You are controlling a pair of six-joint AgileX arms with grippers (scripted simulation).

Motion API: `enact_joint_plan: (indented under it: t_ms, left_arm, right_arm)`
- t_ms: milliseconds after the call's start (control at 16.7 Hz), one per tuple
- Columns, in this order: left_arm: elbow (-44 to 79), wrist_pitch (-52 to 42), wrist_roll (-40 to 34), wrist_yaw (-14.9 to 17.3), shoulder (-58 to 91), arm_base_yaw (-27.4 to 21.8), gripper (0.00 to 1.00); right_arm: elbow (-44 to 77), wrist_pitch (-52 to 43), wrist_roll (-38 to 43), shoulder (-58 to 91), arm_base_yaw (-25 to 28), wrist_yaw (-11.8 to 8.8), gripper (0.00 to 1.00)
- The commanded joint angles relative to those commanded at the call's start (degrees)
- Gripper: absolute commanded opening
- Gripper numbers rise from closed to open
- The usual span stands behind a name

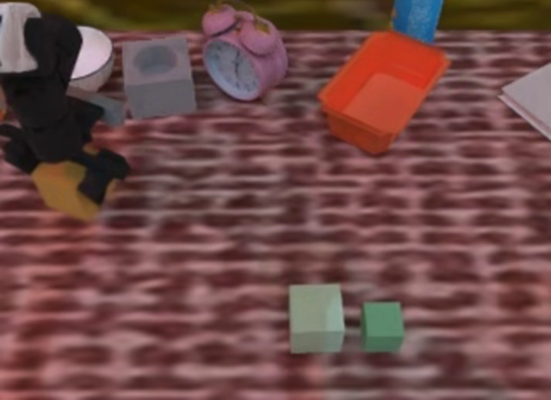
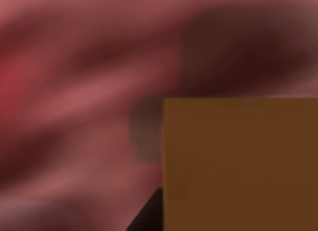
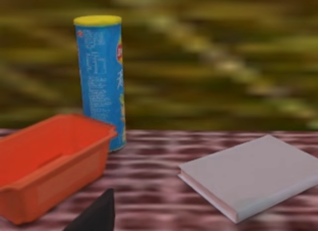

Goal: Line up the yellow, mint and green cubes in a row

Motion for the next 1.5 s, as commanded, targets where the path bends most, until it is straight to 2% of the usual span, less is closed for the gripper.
enact_joint_plan:
  t_ms: [480, 900, 1200, 1500]
  left_arm:
    - [7.63, -12.34, -0.09, -0.05, -4.46, 0.99, 0.00]
    - [6.94, -12.58, -2.05, -0.10, -5.38, -0.62, 0.00]
    - [-0.54, -11.15, -16.40, -0.26, -11.16, -9.73, 0.00]
    - [-12.67, -9.06, -39.53, -0.25, -20.02, -22.73, 0.00]
  right_arm:
    - [0.00, 0.00, 0.00, 0.00, 0.00, 0.00, 1.00]
    - [0.00, 0.00, 0.00, 0.00, 0.00, 0.00, 1.00]
    - [0.00, 0.00, 0.00, 0.00, 0.00, 0.00, 1.00]
    - [0.00, 0.00, 0.00, 0.00, 0.00, 0.00, 1.00]
